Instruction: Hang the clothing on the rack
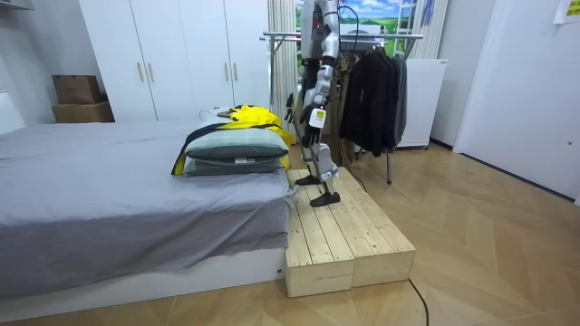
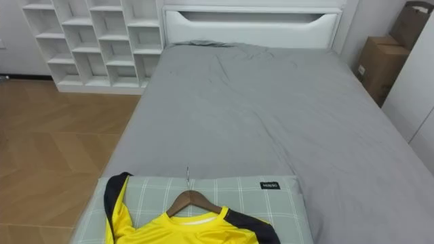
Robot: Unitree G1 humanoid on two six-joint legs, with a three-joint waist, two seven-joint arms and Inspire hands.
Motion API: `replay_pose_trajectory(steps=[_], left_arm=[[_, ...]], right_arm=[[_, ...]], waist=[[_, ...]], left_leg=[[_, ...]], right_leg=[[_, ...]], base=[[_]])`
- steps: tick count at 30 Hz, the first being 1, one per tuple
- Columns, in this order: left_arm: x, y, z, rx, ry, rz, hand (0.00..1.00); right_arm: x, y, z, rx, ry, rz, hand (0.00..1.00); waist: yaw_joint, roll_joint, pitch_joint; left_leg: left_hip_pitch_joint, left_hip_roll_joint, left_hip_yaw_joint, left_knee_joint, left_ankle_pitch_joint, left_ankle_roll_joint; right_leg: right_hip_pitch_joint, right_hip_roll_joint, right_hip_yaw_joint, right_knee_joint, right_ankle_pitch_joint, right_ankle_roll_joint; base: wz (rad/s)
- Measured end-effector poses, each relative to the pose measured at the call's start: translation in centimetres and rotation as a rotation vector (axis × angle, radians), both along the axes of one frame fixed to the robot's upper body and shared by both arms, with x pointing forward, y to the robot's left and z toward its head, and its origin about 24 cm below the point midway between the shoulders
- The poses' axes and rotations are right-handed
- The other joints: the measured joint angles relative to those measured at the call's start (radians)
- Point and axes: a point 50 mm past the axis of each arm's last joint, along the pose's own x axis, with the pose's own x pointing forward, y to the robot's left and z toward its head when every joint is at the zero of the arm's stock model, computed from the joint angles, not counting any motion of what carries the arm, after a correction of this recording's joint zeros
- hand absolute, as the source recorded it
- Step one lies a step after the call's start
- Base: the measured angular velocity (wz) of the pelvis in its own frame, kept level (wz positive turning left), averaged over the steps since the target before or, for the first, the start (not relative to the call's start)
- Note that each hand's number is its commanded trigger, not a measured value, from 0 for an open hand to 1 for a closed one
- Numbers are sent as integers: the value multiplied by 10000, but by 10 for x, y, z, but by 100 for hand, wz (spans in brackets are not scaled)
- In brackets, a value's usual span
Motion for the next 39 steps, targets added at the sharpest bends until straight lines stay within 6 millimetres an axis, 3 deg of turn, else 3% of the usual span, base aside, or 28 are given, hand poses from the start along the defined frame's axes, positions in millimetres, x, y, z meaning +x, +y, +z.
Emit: replay_pose_trajectory(steps=[23,39], left_arm=[[-1,0,0,66,21,-13,0],[-8,2,0,27,-210,912,0]], right_arm=[[-2,0,0,-39,-28,-195,0],[-3,1,-1,-140,64,-79,0]], waist=[[13,-8,26],[66,-91,23]], left_leg=[[151,0,-19,-63,-1,-1],[118,-9,-376,6,-1,-5]], right_leg=[[136,0,-29,-4,0,1],[250,-6,-370,-17,0,1]], base=[[0],[6]])
